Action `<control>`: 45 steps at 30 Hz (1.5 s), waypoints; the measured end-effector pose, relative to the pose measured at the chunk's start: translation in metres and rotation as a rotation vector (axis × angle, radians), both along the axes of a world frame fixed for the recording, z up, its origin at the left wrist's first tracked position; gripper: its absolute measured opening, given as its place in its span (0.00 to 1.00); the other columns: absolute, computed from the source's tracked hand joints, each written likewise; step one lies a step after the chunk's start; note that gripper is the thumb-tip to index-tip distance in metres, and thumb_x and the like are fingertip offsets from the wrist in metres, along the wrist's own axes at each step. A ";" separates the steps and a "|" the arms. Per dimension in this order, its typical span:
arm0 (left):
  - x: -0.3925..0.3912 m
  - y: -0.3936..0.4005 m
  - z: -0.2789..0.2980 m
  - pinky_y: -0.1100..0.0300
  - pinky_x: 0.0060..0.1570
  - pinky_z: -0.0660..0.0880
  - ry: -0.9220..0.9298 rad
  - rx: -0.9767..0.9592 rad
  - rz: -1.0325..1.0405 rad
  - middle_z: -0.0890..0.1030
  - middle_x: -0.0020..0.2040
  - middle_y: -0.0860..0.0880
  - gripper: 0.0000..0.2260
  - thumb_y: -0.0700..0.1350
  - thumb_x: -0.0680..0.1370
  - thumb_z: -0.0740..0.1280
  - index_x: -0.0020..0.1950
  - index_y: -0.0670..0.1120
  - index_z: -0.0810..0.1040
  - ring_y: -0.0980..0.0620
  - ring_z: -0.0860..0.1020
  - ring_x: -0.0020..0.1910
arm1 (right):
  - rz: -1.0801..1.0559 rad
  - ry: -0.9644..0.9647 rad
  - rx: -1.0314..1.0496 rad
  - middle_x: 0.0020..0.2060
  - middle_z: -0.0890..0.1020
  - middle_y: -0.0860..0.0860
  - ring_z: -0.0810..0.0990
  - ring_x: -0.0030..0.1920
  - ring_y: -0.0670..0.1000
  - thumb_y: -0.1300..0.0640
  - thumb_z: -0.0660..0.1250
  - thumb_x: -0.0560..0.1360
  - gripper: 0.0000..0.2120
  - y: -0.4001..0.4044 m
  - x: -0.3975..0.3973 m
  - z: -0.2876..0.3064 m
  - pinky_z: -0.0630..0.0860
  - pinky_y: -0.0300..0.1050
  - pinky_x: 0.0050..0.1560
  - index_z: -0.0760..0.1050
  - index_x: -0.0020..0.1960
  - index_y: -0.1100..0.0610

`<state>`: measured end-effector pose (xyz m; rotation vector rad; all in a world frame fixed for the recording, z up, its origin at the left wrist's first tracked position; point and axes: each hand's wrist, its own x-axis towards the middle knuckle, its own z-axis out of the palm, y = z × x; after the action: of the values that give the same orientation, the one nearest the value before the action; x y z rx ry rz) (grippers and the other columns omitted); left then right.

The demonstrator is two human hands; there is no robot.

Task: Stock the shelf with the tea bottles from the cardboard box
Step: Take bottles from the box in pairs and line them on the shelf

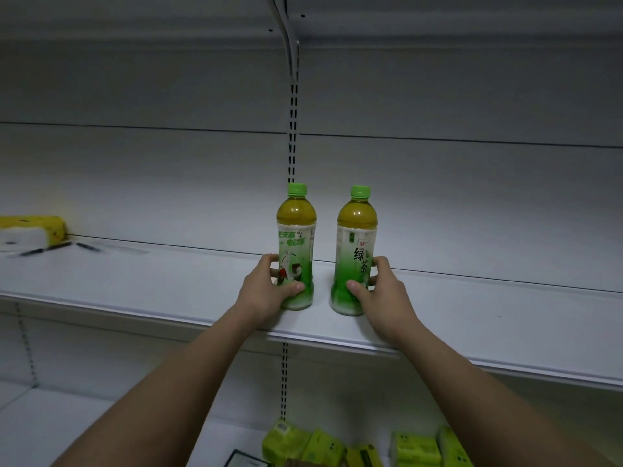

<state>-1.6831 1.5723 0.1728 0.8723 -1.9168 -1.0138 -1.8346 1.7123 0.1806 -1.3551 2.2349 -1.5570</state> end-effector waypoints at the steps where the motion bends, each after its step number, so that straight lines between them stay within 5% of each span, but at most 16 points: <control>1: -0.003 -0.004 -0.001 0.58 0.50 0.75 -0.005 -0.019 0.004 0.78 0.60 0.47 0.27 0.46 0.72 0.75 0.67 0.49 0.69 0.50 0.77 0.52 | -0.003 0.011 0.004 0.60 0.80 0.55 0.80 0.56 0.57 0.54 0.68 0.77 0.21 -0.006 -0.002 0.001 0.78 0.56 0.58 0.64 0.66 0.53; 10: -0.041 -0.049 -0.003 0.57 0.53 0.72 -0.145 -0.110 0.077 0.79 0.62 0.48 0.24 0.51 0.74 0.72 0.66 0.48 0.69 0.47 0.77 0.56 | -0.030 0.016 0.006 0.58 0.81 0.55 0.80 0.55 0.58 0.53 0.69 0.75 0.20 -0.067 -0.029 -0.003 0.77 0.60 0.58 0.64 0.62 0.53; 15: -0.070 -0.077 0.000 0.57 0.52 0.70 -0.215 -0.116 0.108 0.78 0.63 0.47 0.22 0.50 0.75 0.72 0.65 0.46 0.69 0.45 0.76 0.59 | -0.056 0.047 -0.006 0.56 0.81 0.54 0.77 0.47 0.53 0.54 0.70 0.75 0.17 -0.103 -0.048 -0.006 0.77 0.50 0.51 0.62 0.56 0.50; 24: -0.097 -0.109 0.001 0.53 0.63 0.70 -0.208 -0.085 0.039 0.76 0.66 0.47 0.23 0.48 0.76 0.71 0.69 0.46 0.68 0.45 0.75 0.64 | -0.064 -0.036 -0.089 0.58 0.81 0.54 0.81 0.55 0.57 0.55 0.69 0.75 0.19 -0.145 -0.070 -0.015 0.78 0.56 0.58 0.66 0.62 0.54; 31: -0.097 -0.113 -0.018 0.62 0.55 0.69 -0.038 -0.123 0.023 0.77 0.65 0.49 0.25 0.46 0.76 0.71 0.70 0.48 0.68 0.50 0.76 0.58 | 0.017 -0.145 -0.157 0.45 0.77 0.43 0.77 0.41 0.36 0.55 0.72 0.73 0.20 -0.148 -0.087 -0.026 0.70 0.27 0.35 0.66 0.60 0.49; 34: -0.096 -0.123 -0.021 0.60 0.55 0.70 -0.044 -0.120 0.062 0.75 0.66 0.47 0.32 0.51 0.74 0.72 0.74 0.47 0.63 0.51 0.75 0.57 | 0.037 -0.138 -0.147 0.50 0.76 0.45 0.79 0.48 0.45 0.56 0.72 0.74 0.23 -0.148 -0.091 -0.024 0.74 0.33 0.43 0.66 0.64 0.51; 37: -0.094 -0.125 -0.022 0.48 0.65 0.71 -0.091 -0.107 0.144 0.70 0.71 0.46 0.39 0.57 0.73 0.71 0.77 0.49 0.56 0.46 0.72 0.66 | -0.021 -0.101 -0.128 0.54 0.76 0.49 0.78 0.53 0.50 0.53 0.69 0.75 0.22 -0.145 -0.086 -0.023 0.74 0.37 0.44 0.66 0.66 0.52; 41: -0.089 -0.104 -0.017 0.46 0.64 0.69 -0.330 -0.261 0.303 0.71 0.69 0.46 0.37 0.63 0.73 0.66 0.76 0.49 0.57 0.45 0.71 0.67 | -0.110 -0.124 -0.078 0.59 0.75 0.54 0.76 0.58 0.54 0.47 0.65 0.77 0.22 -0.130 -0.073 -0.017 0.75 0.49 0.57 0.66 0.67 0.54; 45: -0.073 -0.081 -0.010 0.44 0.65 0.65 -0.545 -0.311 0.337 0.70 0.70 0.46 0.33 0.66 0.75 0.60 0.74 0.49 0.60 0.44 0.68 0.69 | -0.122 -0.169 0.012 0.58 0.78 0.54 0.77 0.55 0.53 0.43 0.61 0.78 0.21 -0.103 -0.060 -0.002 0.71 0.46 0.54 0.68 0.65 0.53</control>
<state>-1.7558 1.4916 0.1624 1.3200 -2.1829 -0.2753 -1.8941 1.6096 0.1791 -1.0579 2.2562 -1.6254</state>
